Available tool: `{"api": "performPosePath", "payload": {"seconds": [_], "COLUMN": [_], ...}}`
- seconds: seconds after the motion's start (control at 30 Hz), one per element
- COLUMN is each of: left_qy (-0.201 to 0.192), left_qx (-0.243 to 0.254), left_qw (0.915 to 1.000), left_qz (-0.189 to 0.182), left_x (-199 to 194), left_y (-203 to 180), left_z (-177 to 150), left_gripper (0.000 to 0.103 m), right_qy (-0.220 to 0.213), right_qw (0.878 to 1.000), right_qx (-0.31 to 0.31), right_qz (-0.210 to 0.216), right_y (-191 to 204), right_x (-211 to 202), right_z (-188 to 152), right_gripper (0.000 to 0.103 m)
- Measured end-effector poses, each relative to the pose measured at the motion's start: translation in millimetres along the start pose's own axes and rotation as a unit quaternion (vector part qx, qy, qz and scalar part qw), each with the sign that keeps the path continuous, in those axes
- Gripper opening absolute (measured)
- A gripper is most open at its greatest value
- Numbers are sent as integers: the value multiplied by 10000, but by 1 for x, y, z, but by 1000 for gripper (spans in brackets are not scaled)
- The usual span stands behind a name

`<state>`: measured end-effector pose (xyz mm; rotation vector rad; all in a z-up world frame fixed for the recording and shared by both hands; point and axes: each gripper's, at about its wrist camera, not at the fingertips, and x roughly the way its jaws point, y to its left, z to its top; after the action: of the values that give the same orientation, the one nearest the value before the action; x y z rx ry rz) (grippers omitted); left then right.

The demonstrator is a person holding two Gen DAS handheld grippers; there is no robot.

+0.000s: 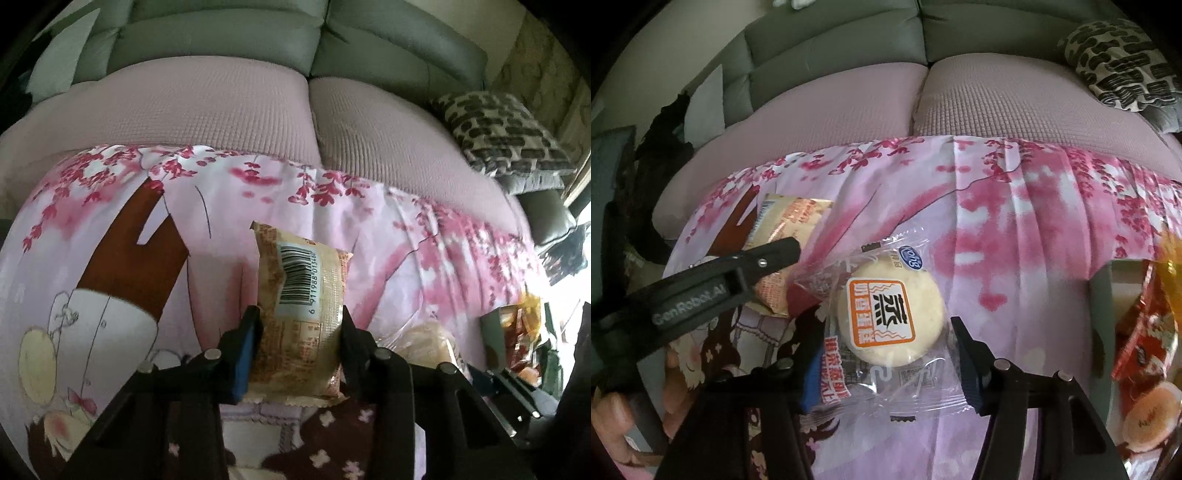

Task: Organize snacks
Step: 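Grasp the yellow bread pack with the left tool while the right tool grasps the round bun pack, then carry both packs over the tray and open both tools to release them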

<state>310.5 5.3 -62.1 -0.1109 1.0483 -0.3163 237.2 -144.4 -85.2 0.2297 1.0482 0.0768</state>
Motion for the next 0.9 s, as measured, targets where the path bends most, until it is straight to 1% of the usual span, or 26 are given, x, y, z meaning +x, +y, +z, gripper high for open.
{"api": "performPosePath", "payload": {"seconds": [0.17,0.33,0.6,0.73,0.83,0.9], "left_qy": [-298,-459,-698,-815,-891,-913], "left_qx": [-259,-286,-306,-203,-135,-80], "left_qw": [9992,9981,9970,9964,9959,9957], "left_qz": [46,286,148,64,2,-109], "left_x": [-29,-54,-90,-106,-114,-118], "left_y": [-5,-20,-55,-77,-92,-105], "left_z": [-12,-20,-32,-41,-47,-51], "left_gripper": [42,42,42,42,42,42], "right_qy": [-128,-241,-394,-524,-628,-655], "right_qw": [9999,9994,9981,9963,9946,9936], "right_qx": [4,63,295,487,678,759], "right_qz": [-103,-242,-362,-475,-483,-518], "right_y": [1,-1,-14,-28,-41,-48], "right_x": [-21,-48,-85,-104,-119,-126], "right_z": [-6,-13,-26,-33,-39,-42], "right_gripper": [62,62,62,62,62,62]}}
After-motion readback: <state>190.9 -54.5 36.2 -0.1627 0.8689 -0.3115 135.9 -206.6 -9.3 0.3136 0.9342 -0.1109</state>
